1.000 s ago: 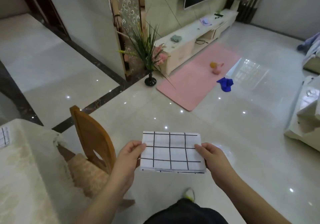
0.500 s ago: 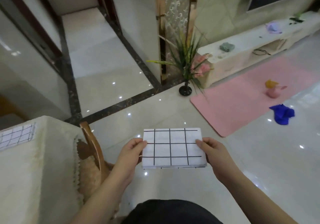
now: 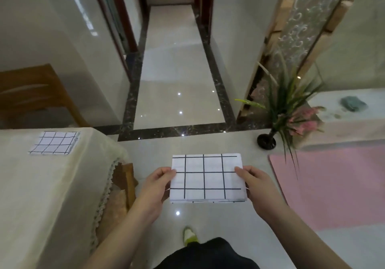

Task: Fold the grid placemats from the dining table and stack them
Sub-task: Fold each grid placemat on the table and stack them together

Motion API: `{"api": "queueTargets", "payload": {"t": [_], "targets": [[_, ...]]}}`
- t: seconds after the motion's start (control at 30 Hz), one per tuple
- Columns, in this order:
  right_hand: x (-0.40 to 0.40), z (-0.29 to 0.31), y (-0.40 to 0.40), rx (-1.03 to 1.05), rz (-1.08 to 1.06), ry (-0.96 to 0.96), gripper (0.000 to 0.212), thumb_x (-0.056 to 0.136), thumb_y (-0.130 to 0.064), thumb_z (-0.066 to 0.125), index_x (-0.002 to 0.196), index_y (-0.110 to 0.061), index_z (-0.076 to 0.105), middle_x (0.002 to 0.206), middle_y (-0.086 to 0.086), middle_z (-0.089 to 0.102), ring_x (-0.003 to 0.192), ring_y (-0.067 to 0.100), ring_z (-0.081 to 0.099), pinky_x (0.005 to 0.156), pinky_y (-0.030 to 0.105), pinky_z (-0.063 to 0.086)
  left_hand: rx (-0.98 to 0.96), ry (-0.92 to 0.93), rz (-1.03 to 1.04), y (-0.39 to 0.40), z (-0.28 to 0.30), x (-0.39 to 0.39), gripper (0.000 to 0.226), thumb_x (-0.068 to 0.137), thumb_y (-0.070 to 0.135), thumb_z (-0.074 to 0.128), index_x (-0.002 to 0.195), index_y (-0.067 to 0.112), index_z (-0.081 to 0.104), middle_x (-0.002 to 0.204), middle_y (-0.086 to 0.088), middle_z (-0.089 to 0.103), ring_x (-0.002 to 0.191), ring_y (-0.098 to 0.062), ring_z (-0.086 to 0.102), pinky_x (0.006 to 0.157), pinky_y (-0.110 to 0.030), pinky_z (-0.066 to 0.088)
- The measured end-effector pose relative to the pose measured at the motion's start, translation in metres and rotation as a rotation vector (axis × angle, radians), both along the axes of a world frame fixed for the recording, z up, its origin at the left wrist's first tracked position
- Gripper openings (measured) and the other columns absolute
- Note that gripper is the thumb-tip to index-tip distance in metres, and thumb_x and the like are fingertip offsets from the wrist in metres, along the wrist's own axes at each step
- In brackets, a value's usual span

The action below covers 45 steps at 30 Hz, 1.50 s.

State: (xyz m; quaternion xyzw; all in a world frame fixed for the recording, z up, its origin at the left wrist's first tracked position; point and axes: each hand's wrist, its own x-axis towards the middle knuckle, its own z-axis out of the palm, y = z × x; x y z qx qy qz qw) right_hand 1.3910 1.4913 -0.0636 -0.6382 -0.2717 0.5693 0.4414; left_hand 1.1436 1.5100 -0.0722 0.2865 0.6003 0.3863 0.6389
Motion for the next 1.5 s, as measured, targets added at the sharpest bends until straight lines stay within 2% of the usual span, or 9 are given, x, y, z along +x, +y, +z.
{"api": "queueTargets", "payload": {"t": [0.13,0.37,0.53,0.73,1.0,1.17,1.23,1.37,1.5], "targets": [[-0.017,0.01,0.07,-0.001,0.085,-0.02,0.013,0.093,-0.017,0.063,0.089,-0.005,0.068,0.079,0.006,0.073,0.069,0.018,0.067,0.06,0.031,0.054,0.006,-0.009,0.065,0.045,0.001,-0.02,0.019,0.094,0.022,0.061,0.102,0.006,0.067,0.104,-0.021,0.07,0.095,-0.034,0.066,0.093,-0.049,0.051],[-0.054,0.018,0.168,0.016,0.211,0.012,0.014,0.092,-0.015,0.063,0.093,-0.002,0.069,0.087,0.012,0.074,0.076,0.022,0.069,0.066,0.032,0.054,0.05,0.017,0.184,0.115,0.009,-0.057,0.014,0.093,0.022,0.062,0.1,0.011,0.068,0.094,-0.012,0.074,0.085,-0.026,0.069,0.074,-0.037,0.054],[-0.077,0.008,0.243,0.003,0.298,0.034,0.015,0.092,-0.015,0.064,0.098,-0.002,0.07,0.095,0.016,0.074,0.087,0.029,0.07,0.079,0.042,0.058,0.017,0.03,0.289,0.166,0.001,-0.077,0.009,0.092,0.025,0.064,0.088,0.02,0.07,0.097,-0.015,0.072,0.09,-0.032,0.068,0.081,-0.044,0.056],[-0.101,-0.011,0.352,0.002,0.404,0.089,0.015,0.09,-0.014,0.066,0.099,-0.002,0.069,0.095,0.016,0.074,0.083,0.027,0.07,0.082,0.044,0.057,0.002,0.09,0.44,0.241,-0.004,-0.085,0.009,0.094,0.021,0.06,0.09,0.015,0.065,0.084,-0.01,0.072,0.075,-0.023,0.067,0.061,-0.032,0.051],[-0.151,-0.002,0.487,-0.016,0.629,0.132,0.018,0.09,-0.014,0.066,0.102,-0.001,0.069,0.102,0.018,0.073,0.094,0.033,0.068,0.086,0.046,0.055,-0.046,0.107,0.701,0.317,0.017,-0.101,0.01,0.093,0.024,0.062,0.085,0.019,0.066,0.083,-0.011,0.07,0.071,-0.027,0.063,0.063,-0.037,0.044],[-0.2,-0.002,0.528,-0.02,0.767,0.132,0.014,0.089,-0.014,0.067,0.098,-0.003,0.069,0.099,0.017,0.073,0.089,0.03,0.067,0.081,0.045,0.055,-0.048,0.106,0.861,0.332,0.018,-0.122,0.011,0.094,0.021,0.06,0.087,0.014,0.063,0.083,-0.013,0.07,0.069,-0.027,0.066,0.066,-0.042,0.05],[-0.221,-0.005,0.541,-0.016,0.82,0.116,0.015,0.089,-0.015,0.068,0.098,-0.003,0.069,0.098,0.016,0.073,0.088,0.029,0.066,0.075,0.041,0.055,-0.055,0.105,0.911,0.336,0.016,-0.133,0.012,0.095,0.02,0.059,0.086,0.014,0.062,0.082,-0.012,0.069,0.064,-0.024,0.065,0.059,-0.036,0.051],[-0.27,-0.016,0.562,-0.048,0.918,0.067,0.018,0.086,-0.022,0.072,0.098,-0.008,0.071,0.1,0.016,0.073,0.099,0.038,0.066,0.09,0.057,0.053,-0.086,0.081,1.015,0.344,0.009,-0.164,0.011,0.095,0.019,0.059,0.087,0.012,0.062,0.082,-0.011,0.07,0.061,-0.02,0.067,0.046,-0.027,0.05],[-0.335,-0.02,0.581,-0.044,1.019,0.024,0.016,0.085,-0.025,0.072,0.095,-0.013,0.073,0.097,0.014,0.073,0.099,0.039,0.067,0.089,0.059,0.053,-0.075,0.07,1.099,0.352,0.001,-0.209,0.012,0.096,0.014,0.057,0.086,0.01,0.062,0.085,-0.011,0.071,0.068,-0.019,0.067,0.053,-0.027,0.051]]}}
